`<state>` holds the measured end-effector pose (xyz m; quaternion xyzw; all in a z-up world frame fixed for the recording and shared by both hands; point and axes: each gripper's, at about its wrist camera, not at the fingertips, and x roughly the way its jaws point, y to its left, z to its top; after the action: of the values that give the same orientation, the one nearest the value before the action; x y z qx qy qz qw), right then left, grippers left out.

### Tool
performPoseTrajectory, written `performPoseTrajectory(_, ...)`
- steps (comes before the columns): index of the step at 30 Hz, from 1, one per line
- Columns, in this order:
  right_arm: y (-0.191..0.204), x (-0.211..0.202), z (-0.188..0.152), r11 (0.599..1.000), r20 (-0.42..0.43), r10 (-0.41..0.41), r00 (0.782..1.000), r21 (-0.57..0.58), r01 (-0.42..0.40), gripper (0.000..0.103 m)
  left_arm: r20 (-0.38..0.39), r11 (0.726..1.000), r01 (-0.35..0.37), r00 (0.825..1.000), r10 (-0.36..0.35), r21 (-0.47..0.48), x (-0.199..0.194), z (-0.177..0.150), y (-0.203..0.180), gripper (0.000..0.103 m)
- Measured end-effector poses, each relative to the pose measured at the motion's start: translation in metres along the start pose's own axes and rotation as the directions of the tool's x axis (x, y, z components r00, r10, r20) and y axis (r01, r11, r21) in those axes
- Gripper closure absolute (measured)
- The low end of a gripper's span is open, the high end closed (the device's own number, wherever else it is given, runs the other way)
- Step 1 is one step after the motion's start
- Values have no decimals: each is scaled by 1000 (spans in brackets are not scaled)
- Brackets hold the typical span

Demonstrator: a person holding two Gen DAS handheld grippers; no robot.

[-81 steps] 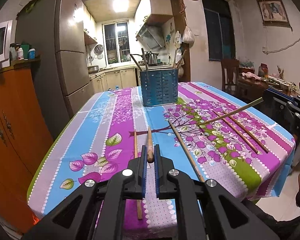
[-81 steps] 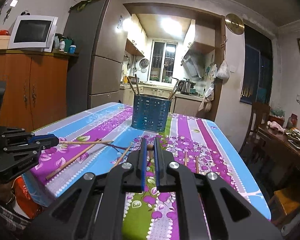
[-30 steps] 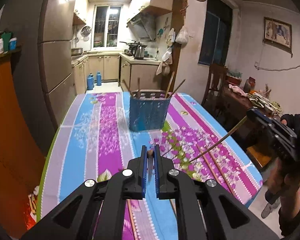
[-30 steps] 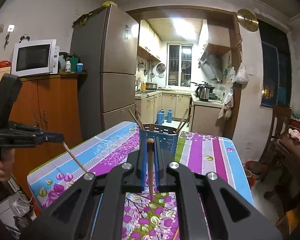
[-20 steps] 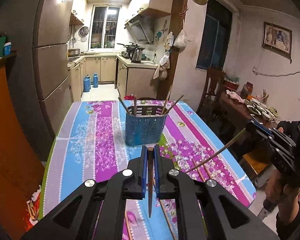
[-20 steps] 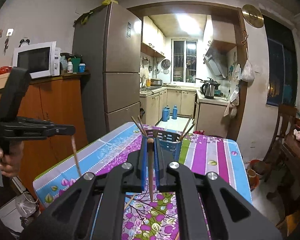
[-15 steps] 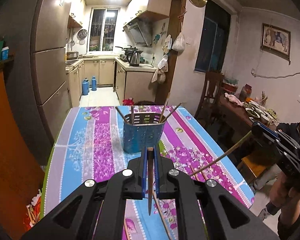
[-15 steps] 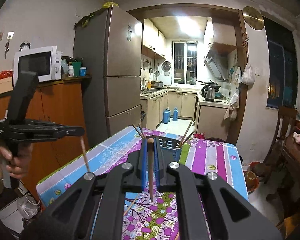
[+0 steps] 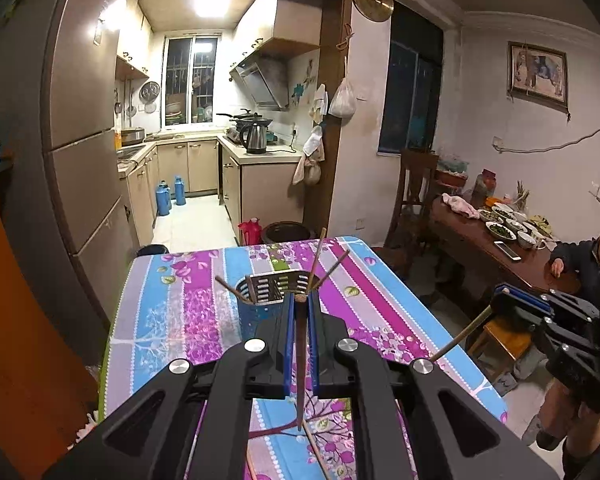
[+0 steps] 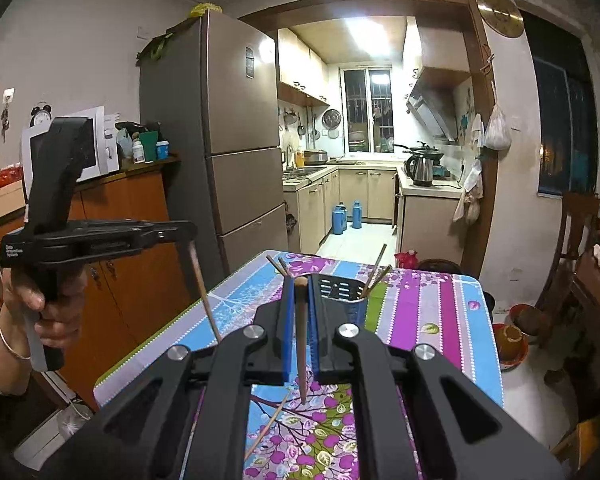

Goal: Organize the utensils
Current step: 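Lower both chopsticks into the holder and open both tools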

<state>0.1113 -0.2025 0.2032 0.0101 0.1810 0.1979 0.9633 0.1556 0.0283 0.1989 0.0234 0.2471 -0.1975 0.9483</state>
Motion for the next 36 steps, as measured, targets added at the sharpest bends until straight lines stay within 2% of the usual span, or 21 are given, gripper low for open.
performPoseTrajectory(3,-3,6,16,1000,4,-12,1000,-5,12,98,4,999,-34,999,34,30,7,15,-3,95)
performPoseTrajectory(8,-9,22,40,999,18,-39,999,-3,39,98,27,1000,-20,999,19,13,13,41,-2,95)
performPoseTrajectory(15,-29,61,76,997,31,-67,997,27,66,98,113,999,-31,993,29,20,23,88,-4,95)
performPoseTrajectory(22,-48,111,98,995,42,-95,995,41,93,98,155,999,-40,987,44,-31,69,133,15,95)
performPoseTrajectory(28,-69,161,98,992,10,-107,994,74,106,98,122,995,-60,990,69,-76,124,144,39,95)
performPoseTrajectory(36,-78,214,74,989,-44,-116,992,92,119,98,63,993,-71,995,77,-89,185,126,54,95)
